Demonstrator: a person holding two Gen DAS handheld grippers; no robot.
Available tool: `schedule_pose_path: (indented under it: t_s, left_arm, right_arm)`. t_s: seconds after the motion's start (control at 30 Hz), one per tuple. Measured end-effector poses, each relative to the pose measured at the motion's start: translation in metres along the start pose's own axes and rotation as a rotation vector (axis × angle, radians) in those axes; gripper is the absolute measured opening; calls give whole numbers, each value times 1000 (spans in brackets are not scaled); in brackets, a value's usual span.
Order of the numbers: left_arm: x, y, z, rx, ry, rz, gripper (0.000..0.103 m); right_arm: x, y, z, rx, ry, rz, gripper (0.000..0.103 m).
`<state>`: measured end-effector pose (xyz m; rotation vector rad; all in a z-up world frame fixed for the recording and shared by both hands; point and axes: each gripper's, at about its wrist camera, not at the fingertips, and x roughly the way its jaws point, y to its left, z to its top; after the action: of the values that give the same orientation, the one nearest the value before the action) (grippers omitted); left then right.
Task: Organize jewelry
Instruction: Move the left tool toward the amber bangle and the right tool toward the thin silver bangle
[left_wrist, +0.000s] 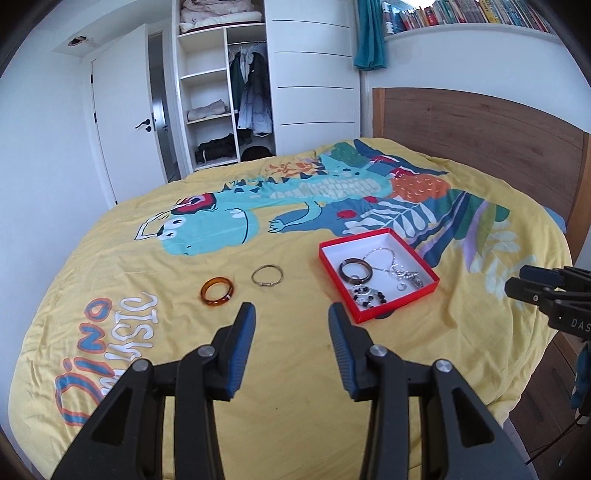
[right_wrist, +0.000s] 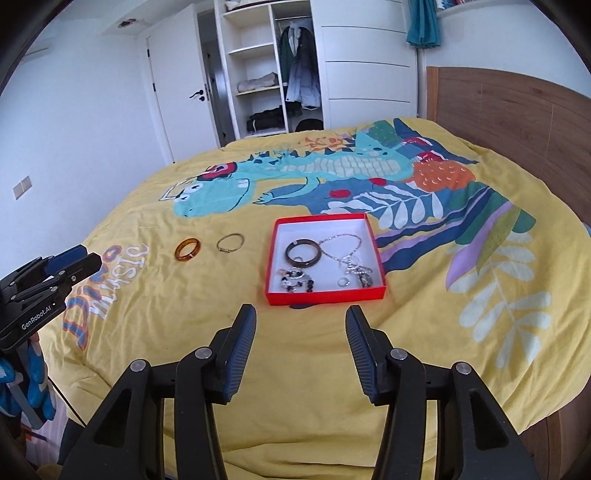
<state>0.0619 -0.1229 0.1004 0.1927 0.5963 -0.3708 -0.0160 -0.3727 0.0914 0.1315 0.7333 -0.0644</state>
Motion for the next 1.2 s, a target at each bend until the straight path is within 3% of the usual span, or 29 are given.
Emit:
schedule_pose_path:
  t_s: [0.43,0.8,1.2]
  left_arm:
    - [24,48,-20,-50,50,45,39]
    - [78,90,-29,-108,144,78,39]
    - [148,120,-45,-163,258,106,39]
  right_arm:
    - [32,61,13,-94,43,44,51]
    - [99,100,33,-146,99,119,51]
    - [180,117,45,-159,156,181,51]
